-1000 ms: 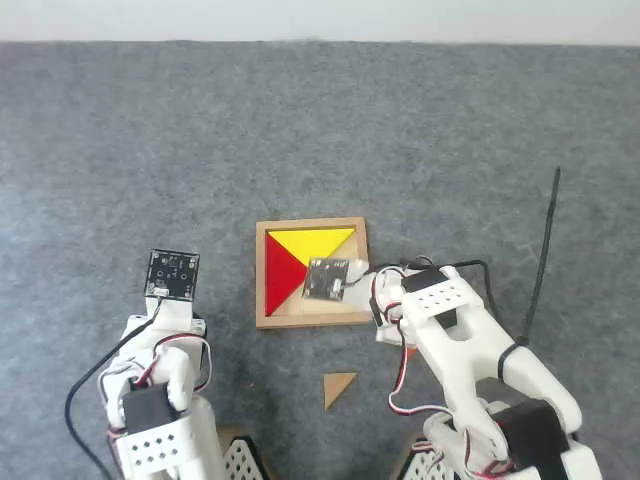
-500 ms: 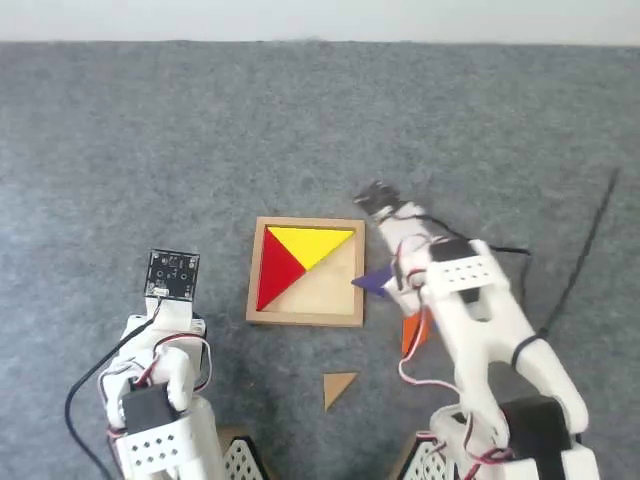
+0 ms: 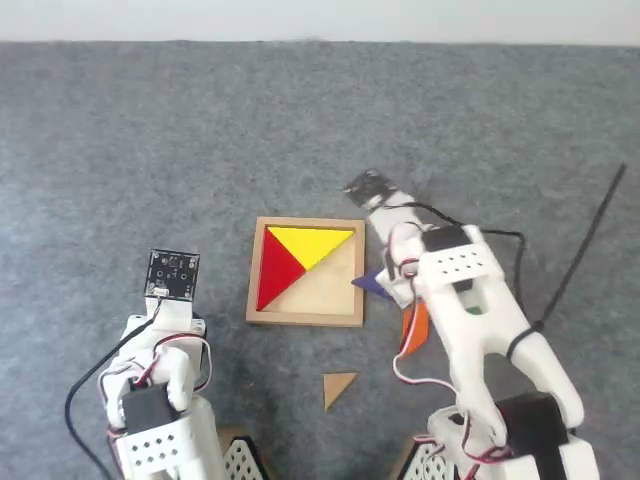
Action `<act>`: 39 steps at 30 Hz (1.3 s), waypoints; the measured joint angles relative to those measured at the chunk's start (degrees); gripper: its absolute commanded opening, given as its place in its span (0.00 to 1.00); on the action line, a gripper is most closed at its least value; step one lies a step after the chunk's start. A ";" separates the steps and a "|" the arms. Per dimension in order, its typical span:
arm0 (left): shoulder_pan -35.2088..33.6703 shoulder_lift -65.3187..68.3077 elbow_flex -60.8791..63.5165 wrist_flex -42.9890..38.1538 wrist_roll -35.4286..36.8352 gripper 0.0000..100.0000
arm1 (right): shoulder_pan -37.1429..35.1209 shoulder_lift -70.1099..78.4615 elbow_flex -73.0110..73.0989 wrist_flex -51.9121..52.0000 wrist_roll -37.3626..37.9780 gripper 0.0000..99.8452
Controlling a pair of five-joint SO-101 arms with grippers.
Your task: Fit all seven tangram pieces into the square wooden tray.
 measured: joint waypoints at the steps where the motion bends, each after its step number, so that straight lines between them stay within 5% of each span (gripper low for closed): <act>1: 0.00 0.00 0.00 0.00 0.00 0.09 | -1.14 0.00 -0.09 0.00 2.11 0.29; 14: 0.00 0.00 0.00 0.00 0.00 0.09 | -5.89 12.22 -2.37 -2.64 10.64 0.29; 32: 0.00 0.00 0.00 0.00 0.00 0.09 | -3.60 25.41 -16.00 0.53 13.01 0.29; 39: 0.00 0.00 0.00 0.00 0.00 0.09 | -3.52 25.58 -16.53 1.67 8.18 0.29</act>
